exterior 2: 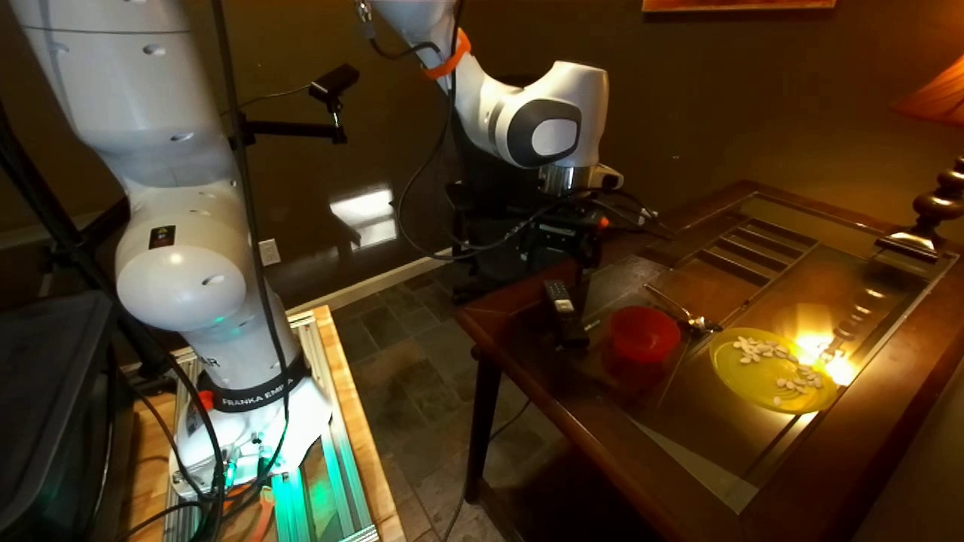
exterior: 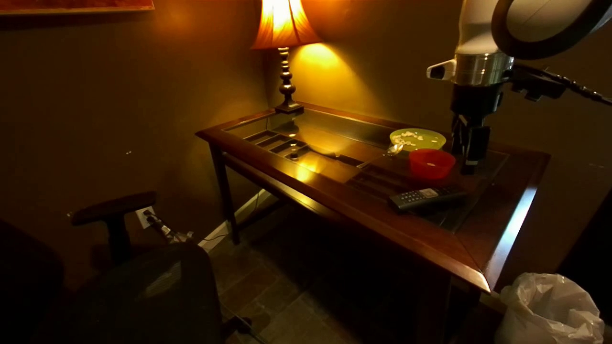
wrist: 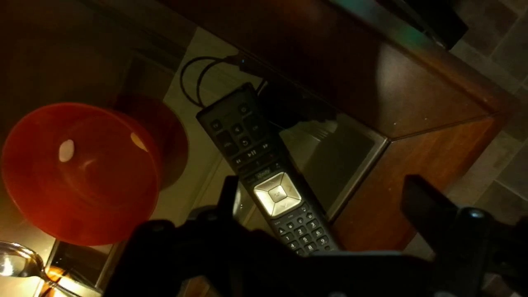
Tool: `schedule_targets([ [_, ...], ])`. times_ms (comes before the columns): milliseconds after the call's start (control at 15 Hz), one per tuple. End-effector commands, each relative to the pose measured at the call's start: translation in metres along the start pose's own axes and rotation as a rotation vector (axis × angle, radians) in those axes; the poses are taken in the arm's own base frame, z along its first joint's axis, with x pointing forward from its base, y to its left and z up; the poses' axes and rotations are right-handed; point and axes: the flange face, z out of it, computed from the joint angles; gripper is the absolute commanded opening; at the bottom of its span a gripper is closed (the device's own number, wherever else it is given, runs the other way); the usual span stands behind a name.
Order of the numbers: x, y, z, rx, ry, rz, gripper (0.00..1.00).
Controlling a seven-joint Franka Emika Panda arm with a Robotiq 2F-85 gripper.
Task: Move the remote to the right
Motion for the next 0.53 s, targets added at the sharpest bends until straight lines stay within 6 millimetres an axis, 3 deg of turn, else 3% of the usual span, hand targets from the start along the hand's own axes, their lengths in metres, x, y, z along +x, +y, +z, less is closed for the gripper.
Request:
schedule_targets([
  [0,0.023,0.004,0.015,-0.047,-0.036,-0.112,1.00],
  [467,0.052,-0.014,0.057,-0.060,-0.066,-0.319,1.00],
])
